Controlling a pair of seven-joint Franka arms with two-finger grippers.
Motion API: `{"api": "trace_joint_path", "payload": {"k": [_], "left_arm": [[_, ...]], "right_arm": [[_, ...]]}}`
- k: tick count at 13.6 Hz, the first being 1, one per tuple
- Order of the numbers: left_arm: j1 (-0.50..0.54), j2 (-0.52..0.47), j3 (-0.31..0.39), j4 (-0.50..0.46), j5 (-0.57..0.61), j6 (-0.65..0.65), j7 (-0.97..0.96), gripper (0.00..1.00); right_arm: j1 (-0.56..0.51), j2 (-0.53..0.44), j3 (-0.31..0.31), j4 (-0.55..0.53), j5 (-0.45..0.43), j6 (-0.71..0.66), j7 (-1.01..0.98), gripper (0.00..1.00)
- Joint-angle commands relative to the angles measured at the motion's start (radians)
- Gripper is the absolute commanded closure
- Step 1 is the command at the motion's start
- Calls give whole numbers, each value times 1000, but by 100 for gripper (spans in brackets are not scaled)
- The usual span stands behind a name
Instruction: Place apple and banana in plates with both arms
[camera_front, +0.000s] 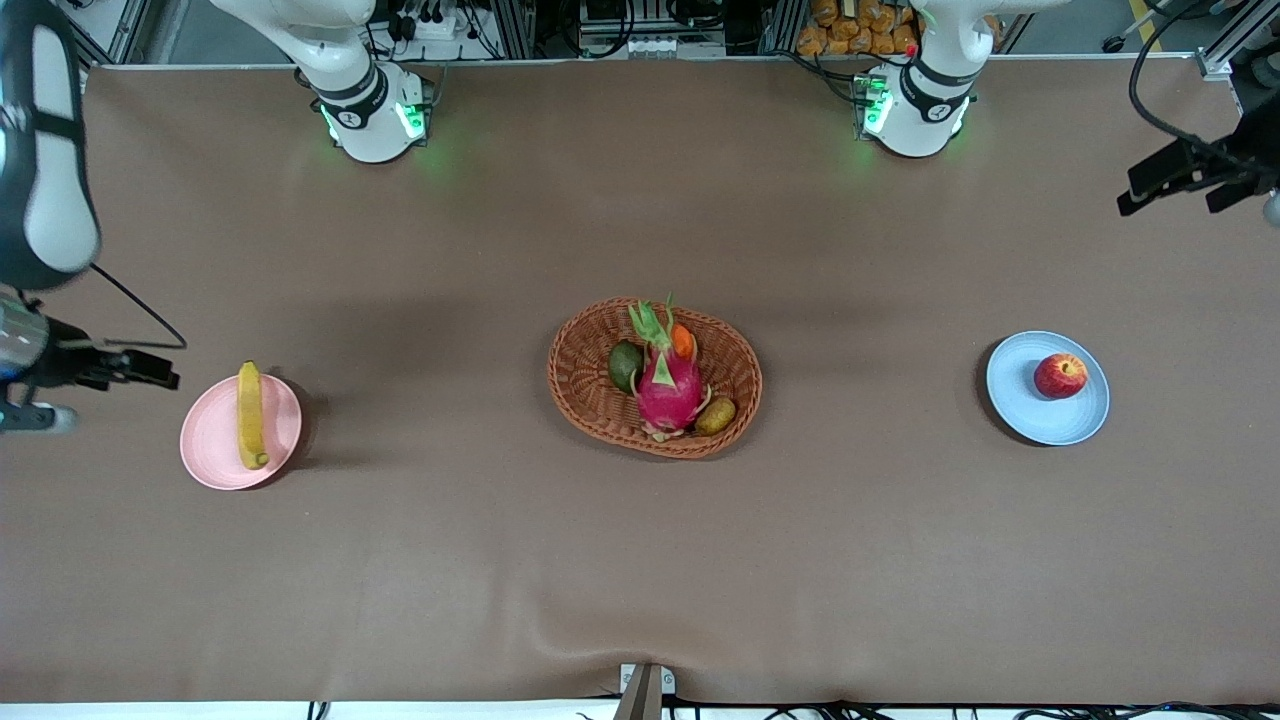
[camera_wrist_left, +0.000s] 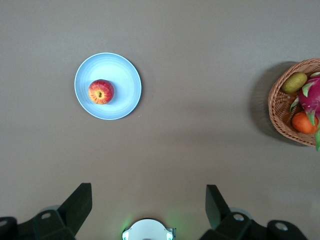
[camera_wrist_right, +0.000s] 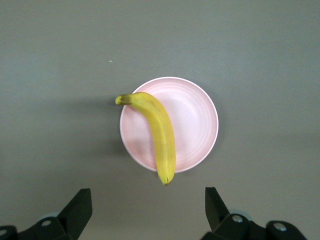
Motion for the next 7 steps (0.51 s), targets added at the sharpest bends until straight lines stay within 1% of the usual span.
{"api": "trace_joint_path", "payload": {"k": [1, 2, 4, 6, 7], "left_arm": [[-12, 0, 2, -5, 53, 20, 1, 0], [-15, 17, 0, 16, 63, 26, 4, 0], [-26, 43, -4, 30, 61, 27, 6, 0], [-43, 44, -6, 30, 63, 41, 7, 0], [-48, 44, -6, 30, 57, 41, 9, 0]], "right_arm": [[23, -102, 0, 0, 15, -85, 48, 0], [40, -139, 2, 2, 15, -129, 120, 0], [82, -204, 2, 0, 15, -195, 212, 0], [119, -232, 0, 13, 14, -250, 233, 0], [121, -232, -6, 52, 15, -284, 222, 0]]}}
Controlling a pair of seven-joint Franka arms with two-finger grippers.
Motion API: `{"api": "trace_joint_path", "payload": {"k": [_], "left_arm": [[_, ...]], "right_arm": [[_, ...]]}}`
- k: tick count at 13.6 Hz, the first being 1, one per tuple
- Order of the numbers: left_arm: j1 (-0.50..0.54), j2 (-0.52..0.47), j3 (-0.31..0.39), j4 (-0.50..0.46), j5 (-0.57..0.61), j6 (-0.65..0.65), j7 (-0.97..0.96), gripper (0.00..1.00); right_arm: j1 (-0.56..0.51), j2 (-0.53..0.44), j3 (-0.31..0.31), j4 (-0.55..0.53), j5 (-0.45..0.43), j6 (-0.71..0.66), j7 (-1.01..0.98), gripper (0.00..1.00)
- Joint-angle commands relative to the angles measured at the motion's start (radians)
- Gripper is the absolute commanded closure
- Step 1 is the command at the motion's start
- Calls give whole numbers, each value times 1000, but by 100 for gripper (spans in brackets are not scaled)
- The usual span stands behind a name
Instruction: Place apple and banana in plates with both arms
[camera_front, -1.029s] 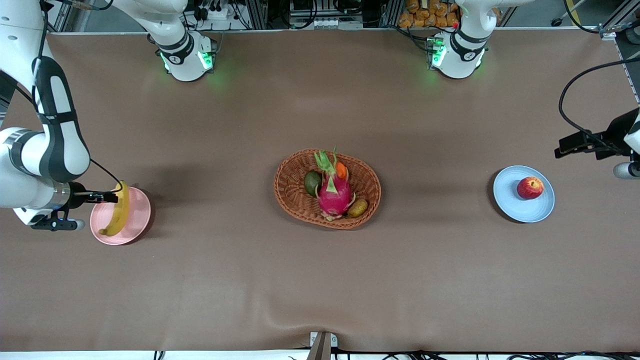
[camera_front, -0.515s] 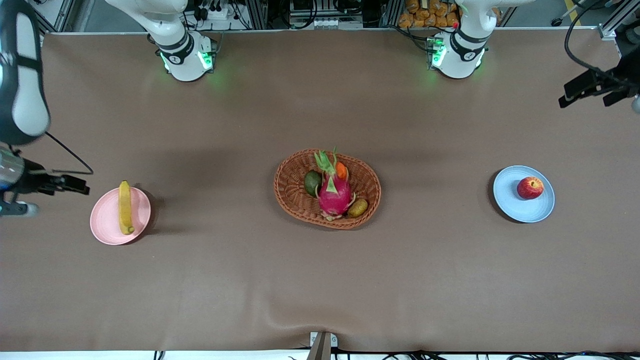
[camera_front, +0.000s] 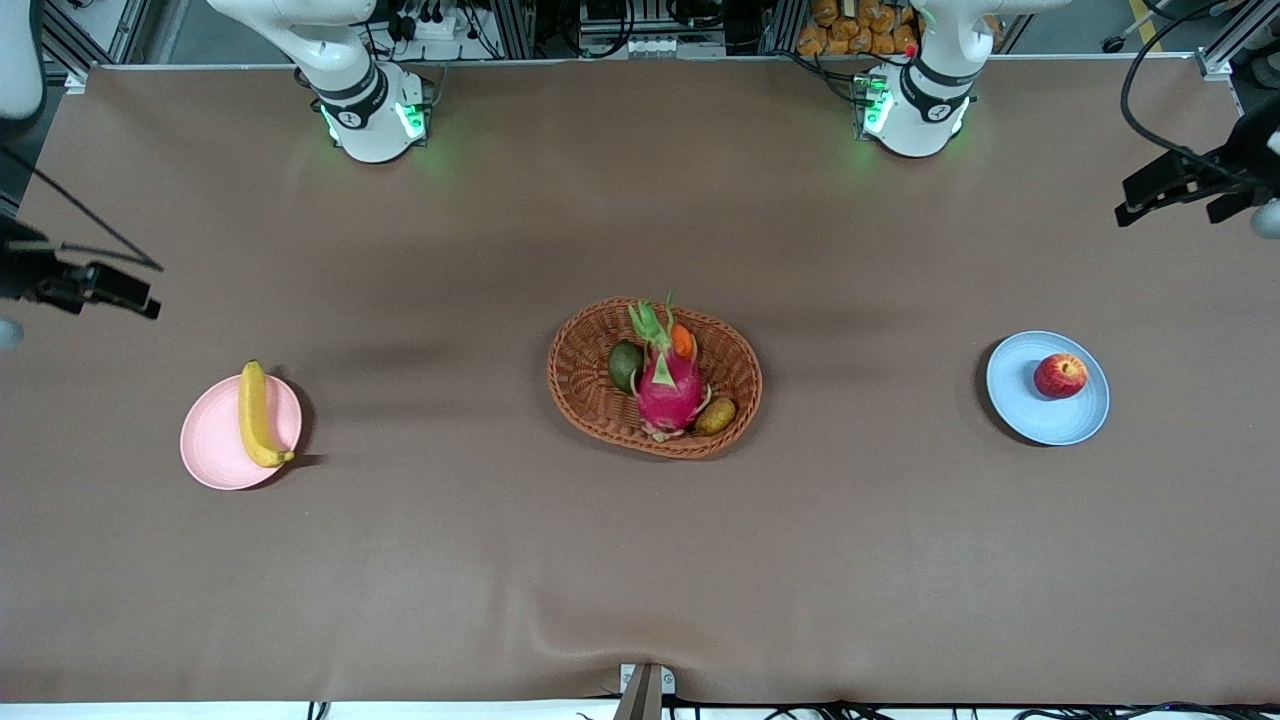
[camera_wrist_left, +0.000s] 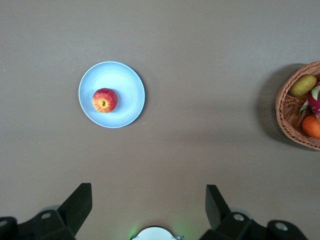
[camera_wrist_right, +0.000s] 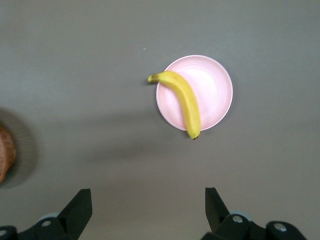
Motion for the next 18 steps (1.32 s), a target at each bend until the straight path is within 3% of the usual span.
{"api": "trace_joint_path", "payload": {"k": [1, 5, 18], "left_arm": [[-15, 8, 1, 24, 19, 2, 5, 0], [-12, 6, 3, 22, -4, 2, -9, 0], [-10, 20, 0, 36, -2, 2, -9, 0]], "right_arm": [[15, -15, -12, 64, 6, -79, 13, 0], [19, -9, -12, 170, 6, -185, 21, 0], [13, -24, -21, 173, 0, -270, 11, 0]]}}
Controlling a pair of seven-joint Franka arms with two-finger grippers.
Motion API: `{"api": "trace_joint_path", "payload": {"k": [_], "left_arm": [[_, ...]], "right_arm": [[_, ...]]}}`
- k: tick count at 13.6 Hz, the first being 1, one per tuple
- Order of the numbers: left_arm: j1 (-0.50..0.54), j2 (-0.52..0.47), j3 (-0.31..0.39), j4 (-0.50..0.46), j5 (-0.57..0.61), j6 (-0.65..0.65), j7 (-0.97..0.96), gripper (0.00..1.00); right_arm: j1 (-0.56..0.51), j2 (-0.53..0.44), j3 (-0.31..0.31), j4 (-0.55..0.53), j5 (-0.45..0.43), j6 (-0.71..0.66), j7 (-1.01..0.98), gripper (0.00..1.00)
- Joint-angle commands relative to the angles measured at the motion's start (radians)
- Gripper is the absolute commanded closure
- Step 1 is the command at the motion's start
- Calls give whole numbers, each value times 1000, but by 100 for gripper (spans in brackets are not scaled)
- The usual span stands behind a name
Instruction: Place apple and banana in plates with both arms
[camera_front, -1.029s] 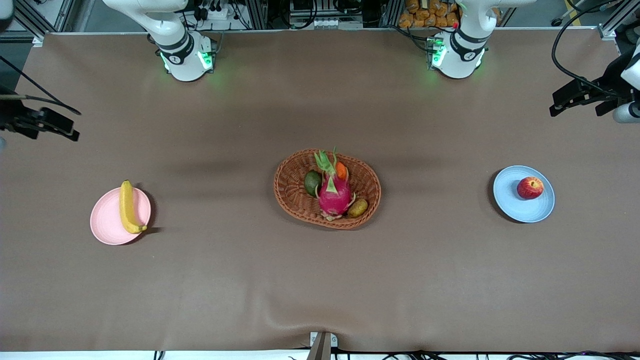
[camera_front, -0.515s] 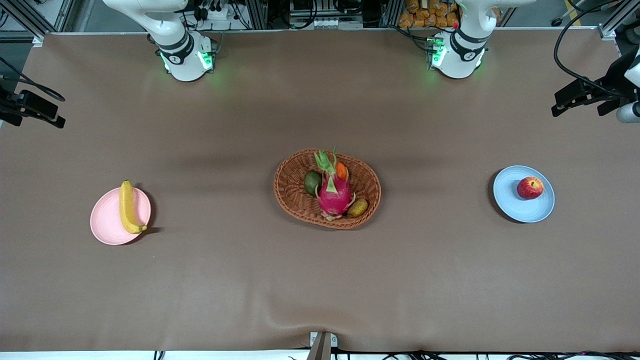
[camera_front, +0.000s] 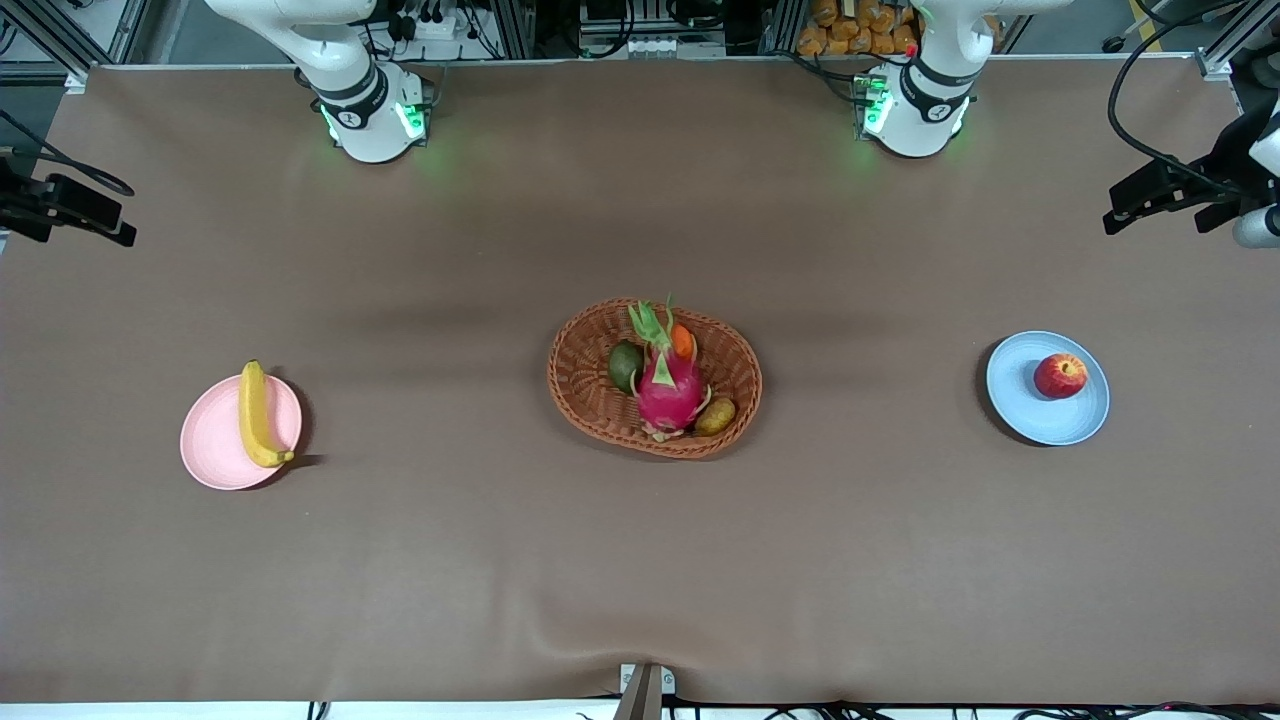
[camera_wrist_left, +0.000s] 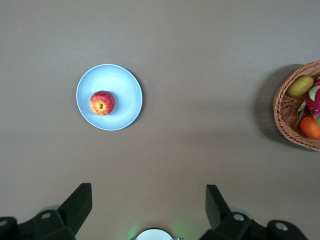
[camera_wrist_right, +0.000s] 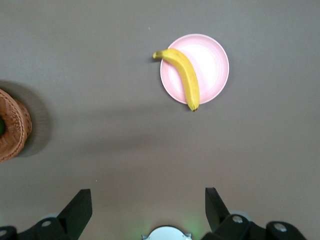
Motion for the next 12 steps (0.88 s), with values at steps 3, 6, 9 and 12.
{"api": "trace_joint_path", "payload": {"k": [3, 6, 9, 12], "left_arm": [[-2, 13, -4, 32, 2, -3, -5, 0], [-6, 15, -5, 30, 0, -1, -3, 0], [-3, 15, -5, 30, 2, -6, -3, 0], [-6, 15, -5, 32, 2, -6, -5, 0]], "right_arm": [[0, -5, 0, 28, -3, -24, 4, 0], [0, -6, 1, 30, -3, -25, 4, 0], [0, -22, 1, 31, -4, -24, 4, 0], [0, -26, 1, 31, -3, -22, 4, 0]]}}
